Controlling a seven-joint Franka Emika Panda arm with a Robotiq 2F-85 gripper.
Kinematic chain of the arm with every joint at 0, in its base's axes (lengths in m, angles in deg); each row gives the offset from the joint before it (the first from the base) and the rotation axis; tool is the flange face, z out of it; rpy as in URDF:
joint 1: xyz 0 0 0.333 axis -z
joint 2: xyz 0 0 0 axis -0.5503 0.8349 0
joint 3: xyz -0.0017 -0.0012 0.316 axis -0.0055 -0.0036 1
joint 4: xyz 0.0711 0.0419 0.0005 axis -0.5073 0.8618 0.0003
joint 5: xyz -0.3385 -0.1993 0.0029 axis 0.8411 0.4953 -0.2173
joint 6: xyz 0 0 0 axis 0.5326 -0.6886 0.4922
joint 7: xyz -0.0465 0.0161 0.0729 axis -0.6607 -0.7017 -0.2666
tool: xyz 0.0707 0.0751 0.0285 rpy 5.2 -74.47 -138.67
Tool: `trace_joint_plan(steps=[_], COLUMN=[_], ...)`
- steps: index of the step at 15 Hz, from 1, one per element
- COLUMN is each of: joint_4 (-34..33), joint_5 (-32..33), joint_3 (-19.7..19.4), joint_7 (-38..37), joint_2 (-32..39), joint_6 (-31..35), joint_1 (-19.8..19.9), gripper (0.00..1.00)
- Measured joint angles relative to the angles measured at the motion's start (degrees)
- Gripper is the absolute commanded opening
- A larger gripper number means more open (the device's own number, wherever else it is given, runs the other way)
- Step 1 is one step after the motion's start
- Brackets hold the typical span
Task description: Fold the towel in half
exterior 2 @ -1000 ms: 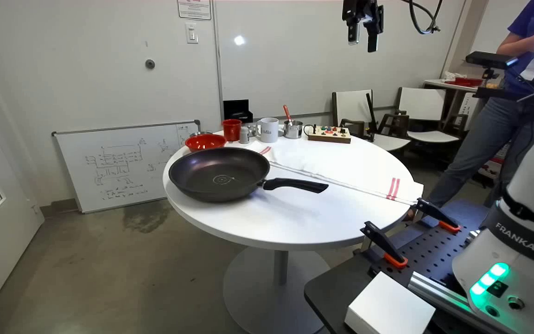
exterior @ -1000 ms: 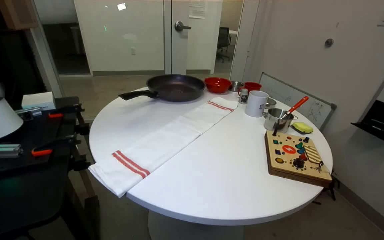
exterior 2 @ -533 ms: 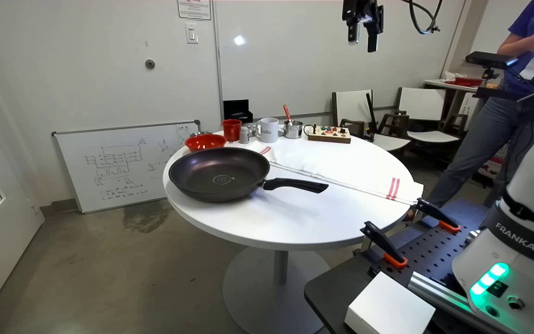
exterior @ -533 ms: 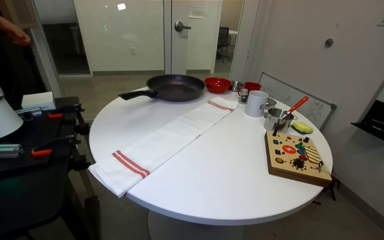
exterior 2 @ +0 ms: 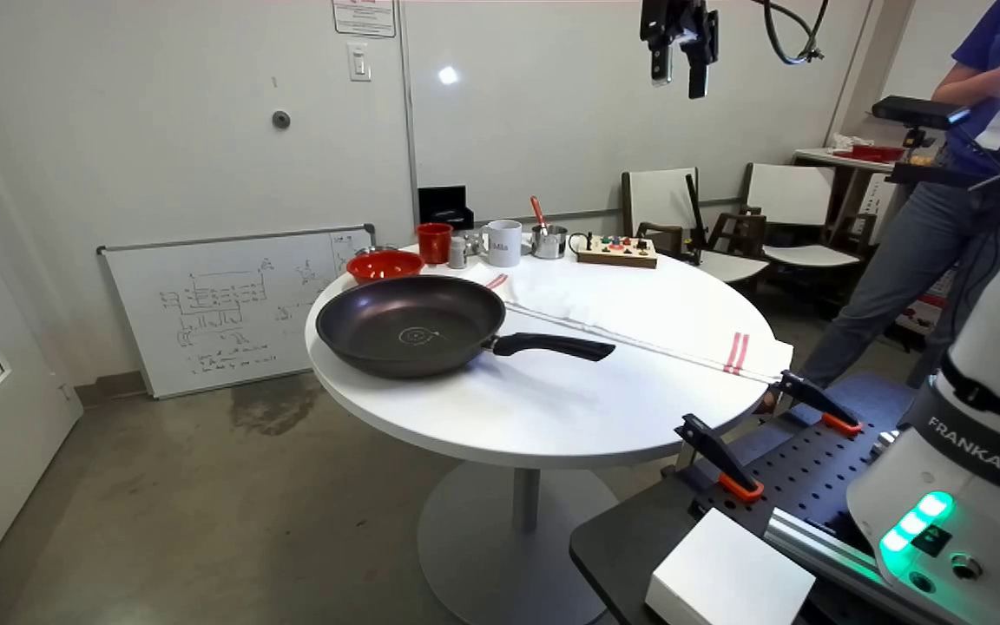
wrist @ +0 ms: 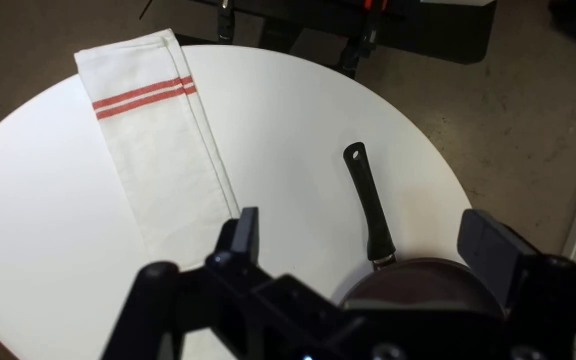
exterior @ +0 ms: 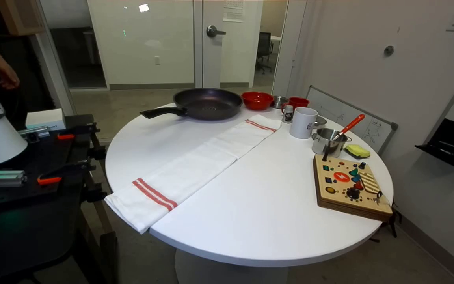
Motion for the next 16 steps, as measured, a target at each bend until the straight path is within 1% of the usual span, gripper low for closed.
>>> trace_joint_plan(steps=[2,3,5,6,7,9,13,16], joint_4=[0.00,0.07,0.48,0.85,1.10,1.18,1.32,2.83], joint_5=[0.90,1.83,4.00,5.14,5.76,6.80,8.59,10.03], joint_3=[-0.03,-0.14,-0.62,-1.03,-1.57,-2.87,-5.14,-5.47], joint_7=[-0.84,-0.96,-1.44,-2.83,-4.38,-7.48,-14.86,-23.26], joint_2=[1.07,1.86,3.60,4.40,5.09,6.15,7.84,8.52], joint_6=[0.36,1.55,5.04,7.74,9.88,11.98,12.13,12.28], joint_1=[0.70,1.36,3.04,4.07,5.21,7.58,11.58,12.90], gripper=[1.00,1.00,1.00,1.00,1.00,1.00,1.00,1.00])
